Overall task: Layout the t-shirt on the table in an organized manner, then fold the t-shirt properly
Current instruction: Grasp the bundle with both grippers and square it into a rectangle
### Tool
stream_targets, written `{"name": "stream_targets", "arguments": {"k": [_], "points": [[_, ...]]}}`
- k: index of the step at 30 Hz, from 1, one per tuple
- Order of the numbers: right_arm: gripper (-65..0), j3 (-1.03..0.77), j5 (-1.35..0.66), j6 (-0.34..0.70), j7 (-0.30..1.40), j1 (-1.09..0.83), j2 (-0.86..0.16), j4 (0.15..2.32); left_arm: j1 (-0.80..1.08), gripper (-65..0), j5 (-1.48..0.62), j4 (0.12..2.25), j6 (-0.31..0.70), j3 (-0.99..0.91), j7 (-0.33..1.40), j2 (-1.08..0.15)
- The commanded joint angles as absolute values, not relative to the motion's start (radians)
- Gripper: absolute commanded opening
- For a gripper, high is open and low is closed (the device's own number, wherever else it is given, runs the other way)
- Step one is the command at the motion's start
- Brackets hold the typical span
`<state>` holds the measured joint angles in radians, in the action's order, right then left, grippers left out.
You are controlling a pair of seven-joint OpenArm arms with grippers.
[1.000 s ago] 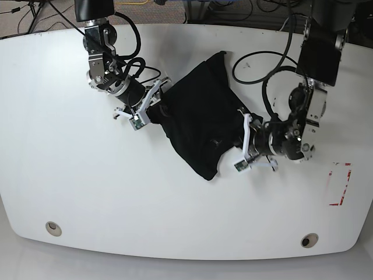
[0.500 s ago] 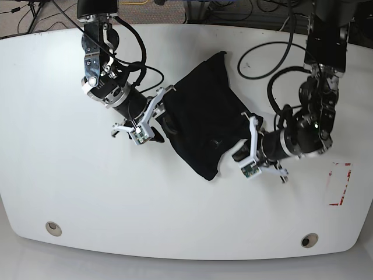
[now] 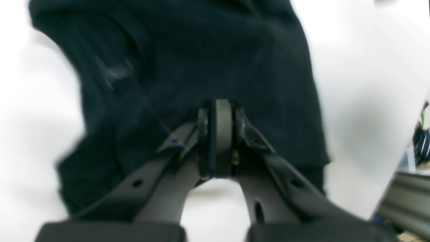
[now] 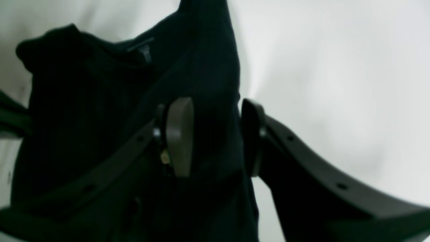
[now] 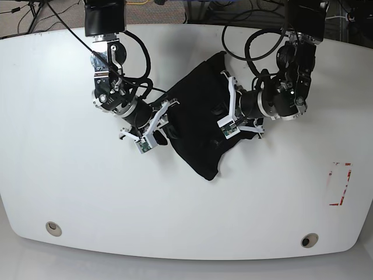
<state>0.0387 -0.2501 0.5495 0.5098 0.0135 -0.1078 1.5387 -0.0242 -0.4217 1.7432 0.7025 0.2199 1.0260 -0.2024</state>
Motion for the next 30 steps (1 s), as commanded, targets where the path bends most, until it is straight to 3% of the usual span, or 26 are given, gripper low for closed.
{"name": "stream_targets", "arguments": {"k": [1,16,25,30], "points": [[-42.6,0.038,-0.266,0.555,0.452,0.01,-0.131,1.517,-0.041,-65.0,-0.386,1.667,0.698,0.217,0.975,-0.206],[-42.6,0.036,-0.266,0.553,0.444,-0.14,-0.137,1.564,-0.176,-65.0,-0.289,1.376,0.698,0.217,0.886,-0.242],[-42.6,0.038,-0.268,0.549,0.45,-0.179,-0.094,1.673,-0.197,-65.0,-0.294,1.491,0.698,0.211,0.891,-0.285],[-42.6,0.033,-0.268,0.549,0.536,-0.179,-0.101,1.781,-0.193,-65.0,-0.291,1.62,0.698,0.205,0.895,-0.286]]}}
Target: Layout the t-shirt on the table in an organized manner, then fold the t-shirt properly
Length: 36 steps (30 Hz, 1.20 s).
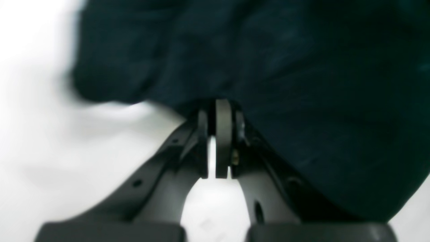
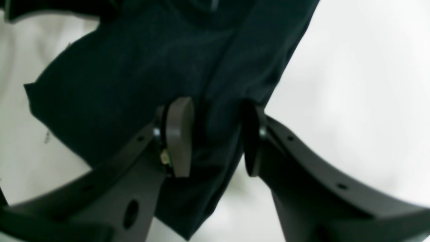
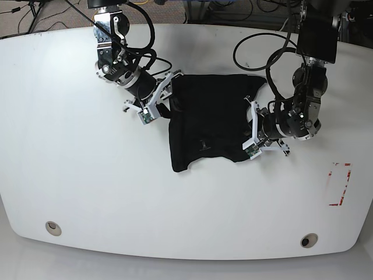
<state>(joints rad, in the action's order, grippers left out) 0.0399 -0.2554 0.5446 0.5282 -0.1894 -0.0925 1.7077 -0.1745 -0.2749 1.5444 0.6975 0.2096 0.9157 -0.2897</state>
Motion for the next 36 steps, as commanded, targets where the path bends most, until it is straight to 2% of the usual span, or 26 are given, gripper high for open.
{"name": "stream_targets", "arguments": {"k": [1,6,15,21,26,31,36], "points": [[-42.6,0.031,-0.268,0.549,0.553,-0.179,-0.101,1.805,-0.193,-65.0,-0.288,1.646,0.698,0.197,0.903,-0.292],[-42.6,0.028,-0.266,0.547,0.588,-0.179,-0.139,1.917,-0.193,-65.0,-0.286,1.753,0.698,0.131,0.921,-0.285],[-42.5,-0.025,-0.266,0.547,0.59,-0.177,-0.217,1.972,-0.193,-65.0,-0.205,1.805,0.696,0.124,0.92,-0.114],[-42.0,-0.111,-0.268,0.55,0.59,-0.174,-0.216,1.972,-0.188,-65.0,-0.099,1.805,0.595,0.217,0.9,-0.001],[-42.0,-0.166,-0.274,0.555,0.59,-0.173,-0.216,1.972,-0.101,-65.0,0.062,1.801,0.481,0.298,0.745,0.082],[-42.0,-0.206,-0.275,0.556,0.59,-0.179,-0.214,1.972,-0.021,-65.0,0.225,1.721,0.387,0.367,0.581,0.11],[-41.9,-0.214,-0.275,0.556,0.59,-0.18,-0.214,1.972,0.021,-65.0,0.255,1.573,0.321,0.38,0.47,0.107]]}}
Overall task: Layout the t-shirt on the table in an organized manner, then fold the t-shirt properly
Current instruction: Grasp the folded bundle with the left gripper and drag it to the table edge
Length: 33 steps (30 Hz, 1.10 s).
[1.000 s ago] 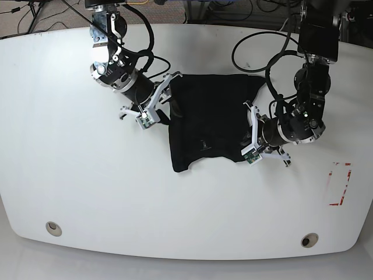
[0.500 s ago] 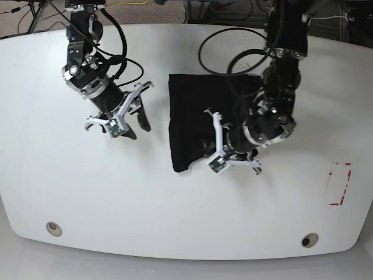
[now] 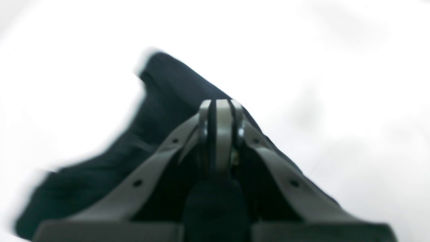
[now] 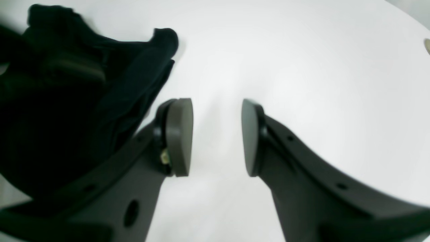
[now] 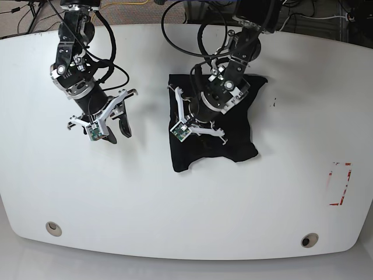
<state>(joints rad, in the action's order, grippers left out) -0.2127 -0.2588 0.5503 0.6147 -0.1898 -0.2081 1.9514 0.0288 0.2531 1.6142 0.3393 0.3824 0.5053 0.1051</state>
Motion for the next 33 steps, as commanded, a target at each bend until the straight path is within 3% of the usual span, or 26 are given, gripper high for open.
{"name": "stream_targets", "arguments": {"k": [1,8,12,26,33], "points": [[-41.9,-0.214,-0.275,0.556,0.59,-0.18,-0.214,1.972,0.024,-65.0,0.255,1.543,0.318,0.38,0.458,0.105],[-42.0,-0.214,-0.275,0.558,0.588,-0.194,-0.214,1.972,0.025,-65.0,0.251,1.293,0.317,0.367,0.38,0.061],[-42.0,-0.213,-0.275,0.558,0.588,-0.194,-0.213,1.972,0.028,-65.0,0.251,1.259,0.321,0.341,0.375,0.013],[-42.0,-0.211,-0.275,0.559,0.588,-0.193,-0.213,1.974,0.174,-65.0,0.251,1.455,0.544,0.097,0.47,-0.292],[-42.3,-0.214,-0.275,0.619,0.588,-0.194,-0.213,1.974,0.202,-65.0,0.251,1.477,0.636,-0.056,0.484,-0.407]]}}
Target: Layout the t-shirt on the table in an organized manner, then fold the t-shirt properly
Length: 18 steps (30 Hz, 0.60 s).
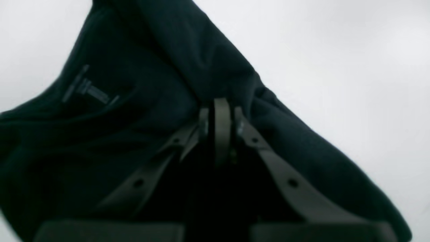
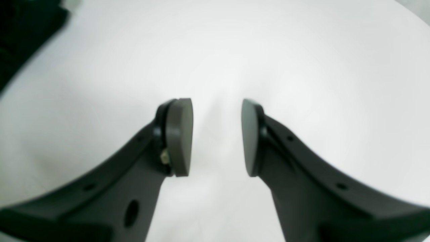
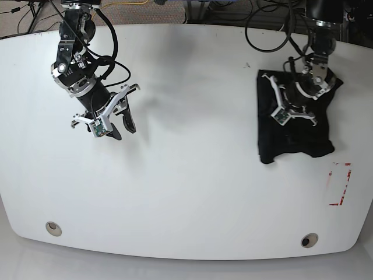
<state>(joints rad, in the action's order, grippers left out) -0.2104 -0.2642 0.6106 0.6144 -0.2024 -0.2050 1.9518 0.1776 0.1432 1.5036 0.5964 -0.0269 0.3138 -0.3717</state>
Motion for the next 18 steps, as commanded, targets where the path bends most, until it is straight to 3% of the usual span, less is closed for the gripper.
{"name": "stream_targets", "arguments": {"k": [1,4,18], "points": [[-42.3,-0.214,-0.275,0.625,0.588,-0.196,-0.213,1.974,0.202,-65.0,0.251,1.474,0.656,-0.084,0.484,-0.423],[-42.3,-0.214,-0.275,0.625,0.588,-0.197,-0.213,1.974,0.205,-65.0,0.252,1.463,0.698,-0.142,0.484,-0.45],[-42.5,-0.211,-0.275,0.625,0.588,-0.2,-0.211,1.974,0.206,-65.0,0.252,1.395,0.698,-0.3,0.484,-0.539]]}}
